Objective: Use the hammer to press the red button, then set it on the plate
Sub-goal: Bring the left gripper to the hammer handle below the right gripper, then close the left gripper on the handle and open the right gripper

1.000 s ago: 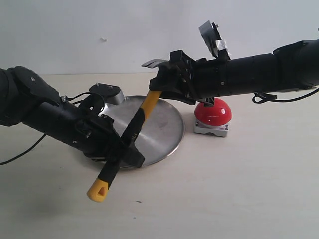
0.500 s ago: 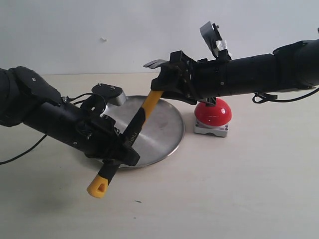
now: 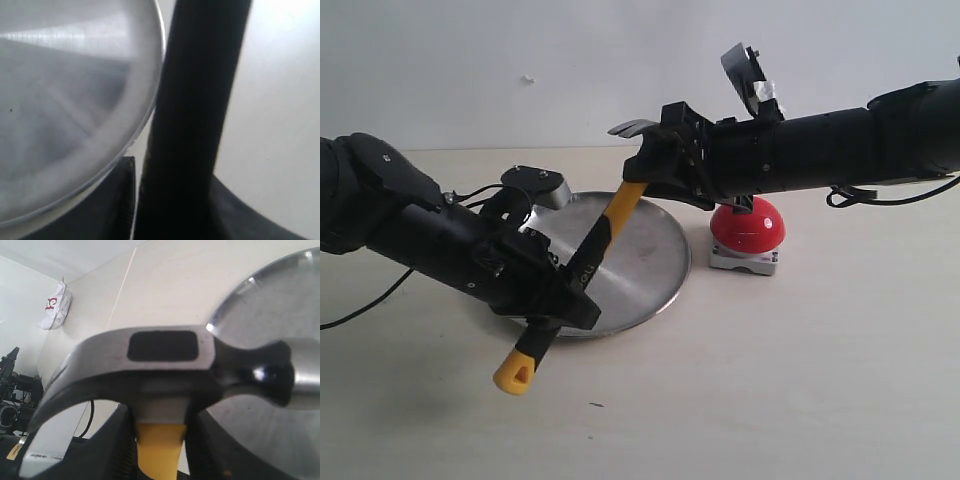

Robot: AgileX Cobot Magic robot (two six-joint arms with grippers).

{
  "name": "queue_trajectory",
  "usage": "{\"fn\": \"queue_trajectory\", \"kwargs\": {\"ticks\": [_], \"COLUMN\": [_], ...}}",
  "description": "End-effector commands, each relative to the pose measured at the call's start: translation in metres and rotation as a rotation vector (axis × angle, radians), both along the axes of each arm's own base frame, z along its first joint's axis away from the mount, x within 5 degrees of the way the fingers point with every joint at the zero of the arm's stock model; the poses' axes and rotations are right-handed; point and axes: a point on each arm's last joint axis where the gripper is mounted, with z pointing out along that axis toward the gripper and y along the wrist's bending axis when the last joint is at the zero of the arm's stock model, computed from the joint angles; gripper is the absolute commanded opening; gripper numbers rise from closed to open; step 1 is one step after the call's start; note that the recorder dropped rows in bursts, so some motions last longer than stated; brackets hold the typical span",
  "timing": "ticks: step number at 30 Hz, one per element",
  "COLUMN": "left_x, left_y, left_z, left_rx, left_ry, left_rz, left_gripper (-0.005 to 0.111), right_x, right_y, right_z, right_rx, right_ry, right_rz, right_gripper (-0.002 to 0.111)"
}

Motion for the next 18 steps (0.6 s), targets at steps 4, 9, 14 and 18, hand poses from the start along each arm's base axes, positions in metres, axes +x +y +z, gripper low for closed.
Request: {"fn": "queue_trajectory", "kwargs": {"ticks": [4,9,14,18], "left_x": [0.002,0.002,0.002,0.001], "left_y": [0.001,0.001,0.002,0.002], "left_z": [0.0,0.001,0.006,0.015], "left_rx": [-0.007,-0.009,-0.015,-0.029], "left_ry": [-0.008,-0.009,-0.023,-0.043], "left_rz": [0.034,0.036,0.039,0.042], "left_gripper": [0.0,0.0,0.0,0.0], "right_x": [0.0,0.0,0.001,0.0], "right_y": [0.002,0.002,0.0,-0.002], "right_z": [0.018,0.018,0.013,0.007], "right_rx": [0.067,0.068,0.037,-0.002], "right_ry": [-0.029,-0.022,0.016,0.02], "right_rz": [0.0,-0.004,-0.038,-0.046], "right_gripper": [0.001,0.019,0.041,0.054]}}
